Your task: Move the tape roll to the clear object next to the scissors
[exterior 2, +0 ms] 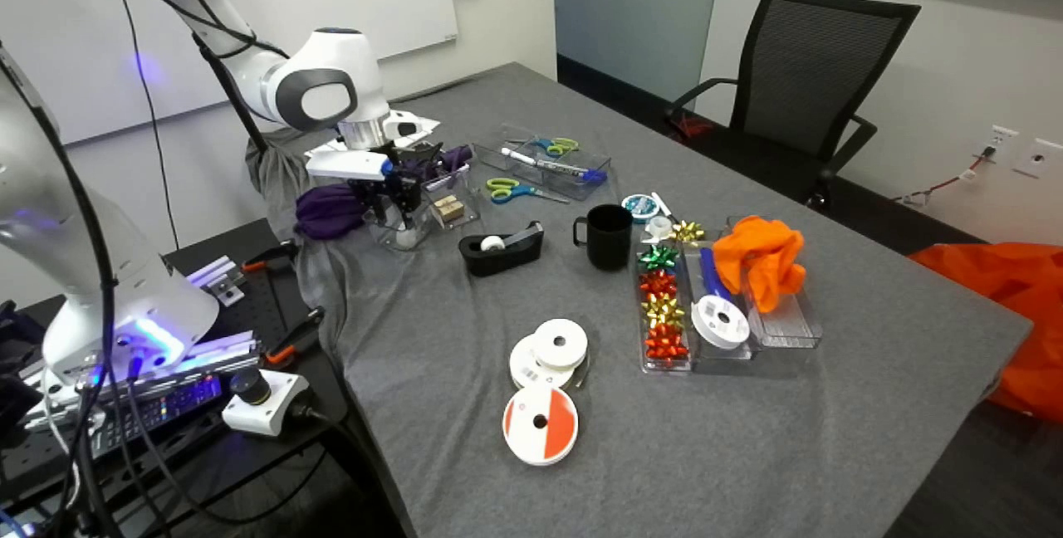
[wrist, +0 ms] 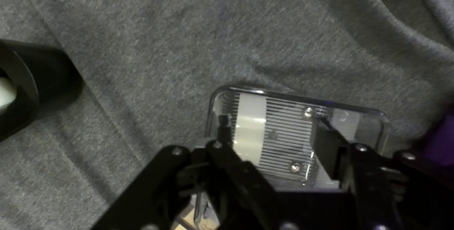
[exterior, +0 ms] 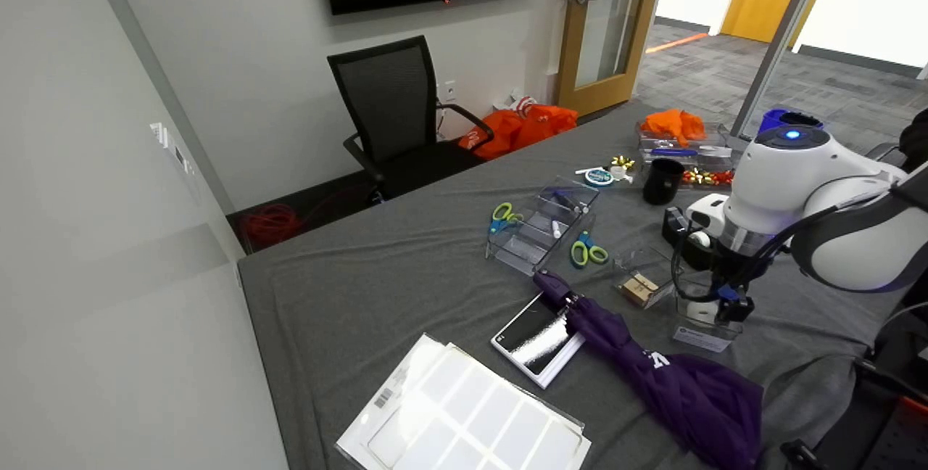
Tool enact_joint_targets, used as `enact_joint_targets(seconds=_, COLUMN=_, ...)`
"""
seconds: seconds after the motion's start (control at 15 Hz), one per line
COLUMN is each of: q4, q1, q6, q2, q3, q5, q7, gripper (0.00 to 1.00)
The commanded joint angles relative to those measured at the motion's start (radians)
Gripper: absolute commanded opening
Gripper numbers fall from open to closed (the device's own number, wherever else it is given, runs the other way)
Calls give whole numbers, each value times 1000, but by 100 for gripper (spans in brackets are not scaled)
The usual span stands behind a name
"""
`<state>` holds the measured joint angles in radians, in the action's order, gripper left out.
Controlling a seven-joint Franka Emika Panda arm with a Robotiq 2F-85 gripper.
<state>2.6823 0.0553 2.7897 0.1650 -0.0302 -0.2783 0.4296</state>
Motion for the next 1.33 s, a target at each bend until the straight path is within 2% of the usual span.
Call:
enact_joint_targets(seconds=0.0, q4=-14, q1=-21, q6=28, q2=22, q3=-5, q5=-65, q7=-41, gripper=78)
enact_joint_targets(seconds=0.13, q4=-19, q1=-20, q6=31, q2=21, q3=-12, q5=-93, q7=-61, gripper=85)
enact_joint_targets(seconds=0.33, q4=-32, q1=-21, q6=34, q2=37, q3=-17, q5=-116, q7=-81, gripper=77)
enact_joint_targets(seconds=0.53, q4=-37, q1=-21, q6=42, q2=51, q3=-19, q5=-129, q7=-91, gripper=73)
enact_joint_targets(seconds=0.93, q4=-45, q1=-26, q6=71, q2=97, q3=-11, q5=-117, q7=-73, gripper=82)
enact_joint_targets(seconds=1.27, q4=-52, q1=-31, q6=103, q2=141, q3=-5, q5=-107, q7=-56, gripper=82)
